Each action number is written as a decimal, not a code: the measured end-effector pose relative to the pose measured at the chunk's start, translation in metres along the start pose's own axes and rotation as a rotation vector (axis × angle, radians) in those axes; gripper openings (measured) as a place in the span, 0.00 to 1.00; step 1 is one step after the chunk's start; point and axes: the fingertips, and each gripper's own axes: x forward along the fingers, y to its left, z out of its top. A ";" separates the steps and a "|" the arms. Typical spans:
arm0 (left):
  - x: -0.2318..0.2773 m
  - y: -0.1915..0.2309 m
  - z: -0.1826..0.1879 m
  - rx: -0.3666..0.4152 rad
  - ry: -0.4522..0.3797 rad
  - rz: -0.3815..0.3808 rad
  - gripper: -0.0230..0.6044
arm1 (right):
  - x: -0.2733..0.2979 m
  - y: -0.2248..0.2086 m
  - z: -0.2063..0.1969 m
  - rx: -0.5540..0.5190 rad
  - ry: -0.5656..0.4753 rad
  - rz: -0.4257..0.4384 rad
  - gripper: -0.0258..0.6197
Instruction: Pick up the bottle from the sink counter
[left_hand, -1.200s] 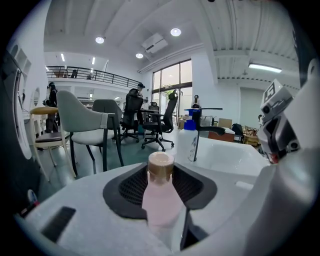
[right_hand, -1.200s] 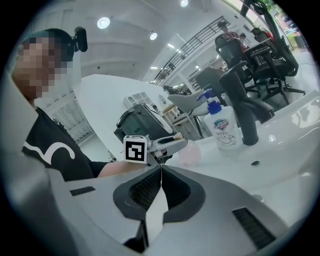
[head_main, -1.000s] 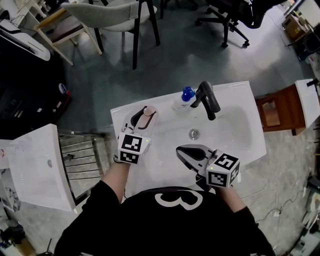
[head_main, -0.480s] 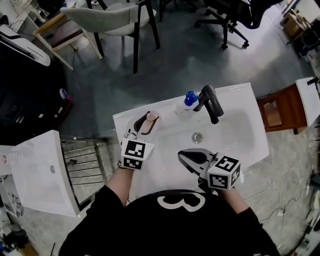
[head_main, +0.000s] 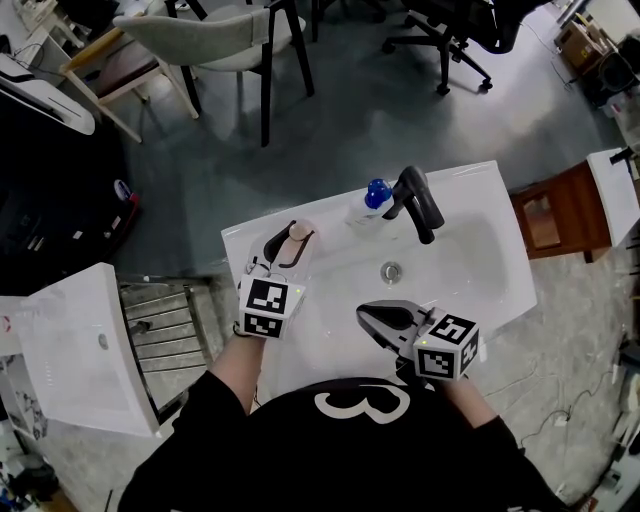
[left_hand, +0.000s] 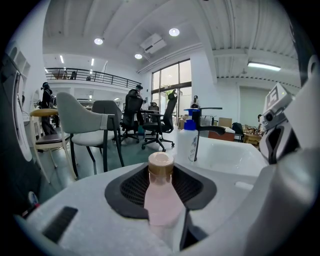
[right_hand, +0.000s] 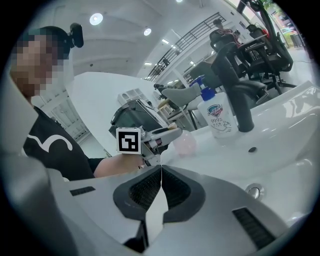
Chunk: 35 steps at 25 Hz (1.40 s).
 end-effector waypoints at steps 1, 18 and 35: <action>0.000 0.000 0.000 -0.001 0.002 0.000 0.27 | 0.000 0.000 0.000 0.001 0.000 -0.003 0.06; -0.016 -0.003 0.010 -0.025 -0.014 0.015 0.27 | -0.016 0.008 -0.009 -0.004 -0.027 -0.019 0.06; -0.076 -0.039 0.029 -0.070 -0.039 0.014 0.27 | -0.035 0.050 -0.008 -0.080 -0.038 0.027 0.06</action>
